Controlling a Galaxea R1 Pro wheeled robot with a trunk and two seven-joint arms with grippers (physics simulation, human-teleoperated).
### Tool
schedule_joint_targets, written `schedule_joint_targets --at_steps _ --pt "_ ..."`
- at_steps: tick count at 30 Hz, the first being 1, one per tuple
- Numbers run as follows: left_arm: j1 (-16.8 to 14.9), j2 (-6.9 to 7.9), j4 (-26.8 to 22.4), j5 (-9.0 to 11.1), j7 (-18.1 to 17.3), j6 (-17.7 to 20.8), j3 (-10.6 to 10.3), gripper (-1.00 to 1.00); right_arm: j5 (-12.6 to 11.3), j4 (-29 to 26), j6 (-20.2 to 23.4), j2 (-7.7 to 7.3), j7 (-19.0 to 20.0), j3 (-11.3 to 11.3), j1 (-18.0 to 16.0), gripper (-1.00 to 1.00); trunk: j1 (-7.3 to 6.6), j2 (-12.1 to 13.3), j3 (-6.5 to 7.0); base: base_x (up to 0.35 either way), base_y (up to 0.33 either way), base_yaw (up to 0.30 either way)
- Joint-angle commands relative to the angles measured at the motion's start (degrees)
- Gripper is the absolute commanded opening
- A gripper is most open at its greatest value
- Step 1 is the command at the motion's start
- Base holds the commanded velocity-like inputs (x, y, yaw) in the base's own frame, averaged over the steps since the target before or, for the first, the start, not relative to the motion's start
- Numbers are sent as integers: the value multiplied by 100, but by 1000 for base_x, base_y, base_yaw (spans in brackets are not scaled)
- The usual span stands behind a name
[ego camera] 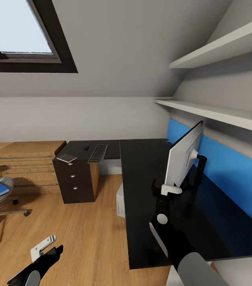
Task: In the bedroom, organize the workspace by keeping the computer under the desk, ensuring the monitor is on the desk, placing the keyboard on the desk next to the monitor, placing the mouse on the desk next to the keyboard, moving the folder from the swivel chair onto the desk next to the mouse, stacking the notebook on top of the folder with the pen on top of the notebook, and positioning the swivel chair next to the desk.
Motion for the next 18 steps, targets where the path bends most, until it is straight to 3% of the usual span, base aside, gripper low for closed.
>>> schedule_joint_targets --at_steps 1,9,12,18 --pt "-6 -4 -9 61 40 21 6 100 3 3 41 -3 -50 12 -6 100 0 -5 -7 0 0 0" --pt "-5 -4 -9 61 40 21 2 100 0 -5 363 -10 -144 -12 -6 100 0 -5 -7 0 0 0" --pt "-4 -6 -9 67 40 21 -2 100 0 -6 400 -10 -359 -16 -10 100 0 -5 -7 18 0 0" --pt "-4 -12 -9 63 40 16 -2 100 -8 -10 499 -16 -457 -24 -14 100 0 -5 -7 198 0 0"
